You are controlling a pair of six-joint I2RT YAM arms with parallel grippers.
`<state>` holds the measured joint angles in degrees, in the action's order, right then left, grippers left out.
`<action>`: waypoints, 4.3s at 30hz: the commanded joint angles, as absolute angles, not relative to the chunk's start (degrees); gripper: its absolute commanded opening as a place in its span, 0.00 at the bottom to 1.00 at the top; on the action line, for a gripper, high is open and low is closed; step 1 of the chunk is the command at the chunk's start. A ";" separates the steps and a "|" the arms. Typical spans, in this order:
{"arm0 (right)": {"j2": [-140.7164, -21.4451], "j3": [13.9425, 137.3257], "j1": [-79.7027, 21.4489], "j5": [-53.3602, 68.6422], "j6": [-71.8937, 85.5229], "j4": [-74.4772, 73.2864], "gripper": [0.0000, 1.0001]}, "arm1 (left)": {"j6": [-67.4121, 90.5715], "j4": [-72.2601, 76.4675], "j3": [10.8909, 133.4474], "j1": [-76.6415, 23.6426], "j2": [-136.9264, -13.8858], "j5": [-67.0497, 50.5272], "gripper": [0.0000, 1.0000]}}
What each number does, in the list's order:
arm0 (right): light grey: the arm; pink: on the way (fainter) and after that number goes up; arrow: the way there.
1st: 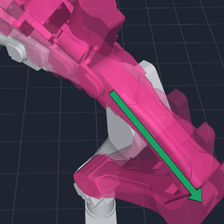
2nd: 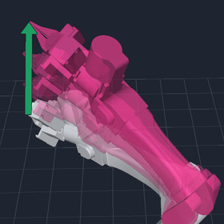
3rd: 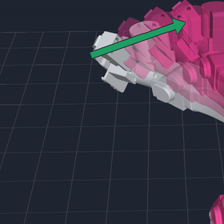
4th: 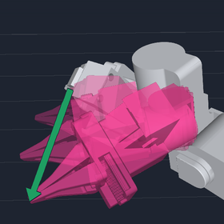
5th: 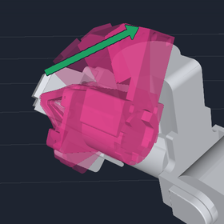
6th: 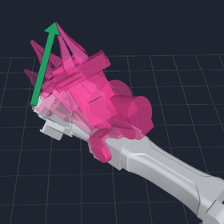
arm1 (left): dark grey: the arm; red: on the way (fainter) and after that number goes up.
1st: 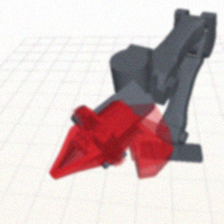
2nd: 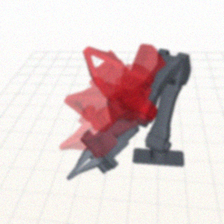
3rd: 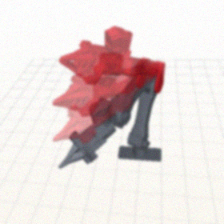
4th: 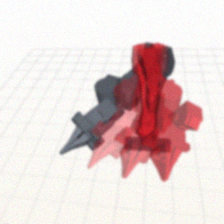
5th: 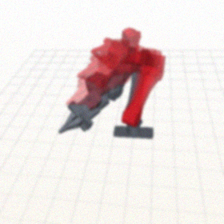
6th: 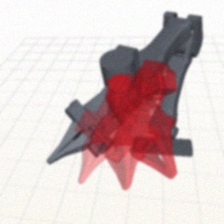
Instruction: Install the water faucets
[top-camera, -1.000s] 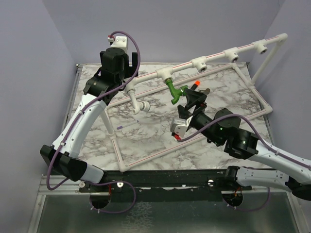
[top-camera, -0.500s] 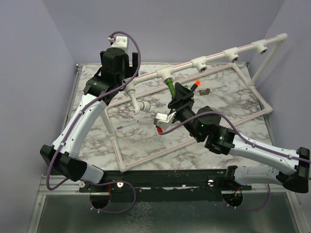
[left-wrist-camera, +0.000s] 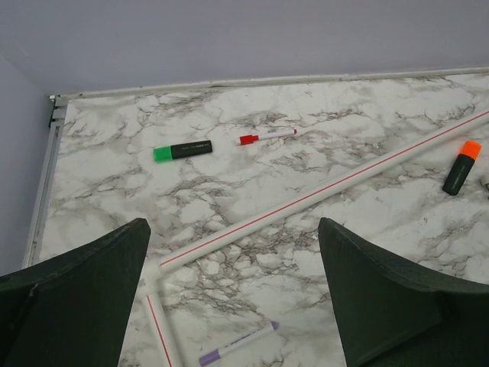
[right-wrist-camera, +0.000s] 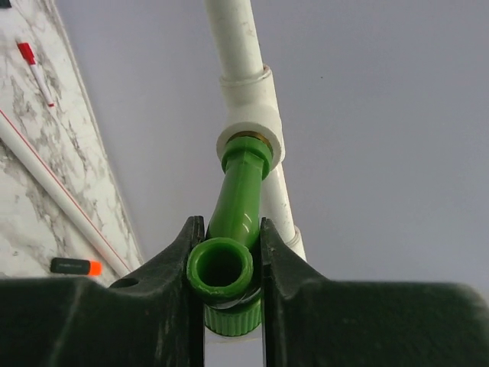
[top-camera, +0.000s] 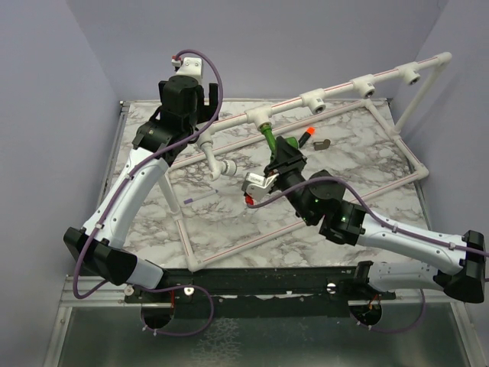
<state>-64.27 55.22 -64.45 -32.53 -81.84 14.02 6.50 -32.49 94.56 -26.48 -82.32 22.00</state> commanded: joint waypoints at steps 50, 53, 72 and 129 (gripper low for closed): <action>-65.69 53.08 -63.19 -38.19 85.15 19.17 0.01 | 5.94 -34.55 93.62 -29.44 -79.86 22.12 0.93; -65.93 54.20 -63.18 -37.03 85.12 16.56 0.17 | 5.80 -34.49 93.51 -29.51 -79.75 22.36 0.93; -56.72 50.85 -63.19 -39.39 71.00 12.24 0.77 | 5.84 -34.37 93.59 -29.53 -80.33 22.21 0.93; -59.25 60.94 -63.37 -18.07 -84.90 -2.14 0.85 | 4.33 -34.46 94.13 -29.88 -81.83 23.42 0.93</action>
